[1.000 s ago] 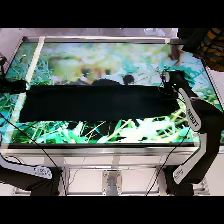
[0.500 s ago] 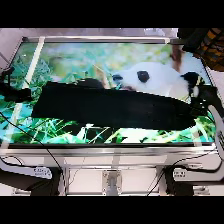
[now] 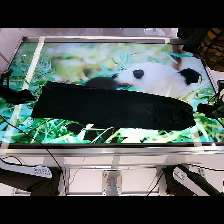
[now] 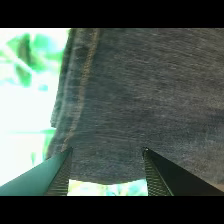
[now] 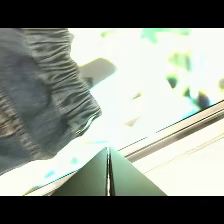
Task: Fold the clothes and pants, and hang the long-sleeved shirts on hangers.
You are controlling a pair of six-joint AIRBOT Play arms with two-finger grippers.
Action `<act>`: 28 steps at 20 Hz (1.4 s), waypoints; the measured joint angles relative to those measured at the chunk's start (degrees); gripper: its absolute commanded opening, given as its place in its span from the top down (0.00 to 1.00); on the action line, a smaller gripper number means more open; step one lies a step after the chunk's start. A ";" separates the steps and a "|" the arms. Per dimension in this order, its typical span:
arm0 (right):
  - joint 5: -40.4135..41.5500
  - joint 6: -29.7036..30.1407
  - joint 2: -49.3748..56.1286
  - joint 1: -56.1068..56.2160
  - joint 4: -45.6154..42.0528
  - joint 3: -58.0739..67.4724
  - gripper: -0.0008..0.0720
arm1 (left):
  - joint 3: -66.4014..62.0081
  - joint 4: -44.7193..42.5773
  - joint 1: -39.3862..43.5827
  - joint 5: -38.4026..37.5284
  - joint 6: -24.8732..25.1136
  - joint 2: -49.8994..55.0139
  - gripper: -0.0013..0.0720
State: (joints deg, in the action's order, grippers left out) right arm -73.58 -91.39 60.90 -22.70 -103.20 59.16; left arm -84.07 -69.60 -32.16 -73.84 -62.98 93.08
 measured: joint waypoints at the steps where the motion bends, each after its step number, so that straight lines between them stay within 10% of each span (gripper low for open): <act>1: -0.81 0.22 -0.70 -0.13 1.66 -0.02 0.97 | 0.00 1.60 -1.46 0.22 0.28 0.59 0.17; 9: -4.79 0.83 -2.86 2.21 19.06 -0.07 0.97 | -0.35 16.74 -10.64 -0.07 7.82 9.46 0.17; 22: -2.36 -2.67 -3.02 11.56 22.86 -0.07 0.97 | -5.40 24.50 -7.37 -2.95 9.97 20.79 0.18; 26: -1.86 -2.86 -3.02 11.80 22.23 -0.07 0.97 | -5.51 23.85 -4.37 -7.58 9.97 22.43 0.36; 28: -1.62 -2.82 -3.02 11.85 22.03 -0.07 0.97 | -5.51 22.95 -2.78 -9.29 9.81 22.80 0.90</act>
State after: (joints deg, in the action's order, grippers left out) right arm -75.20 -94.21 57.89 -10.85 -81.17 59.09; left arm -89.58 -46.65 -34.94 -83.13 -53.17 115.87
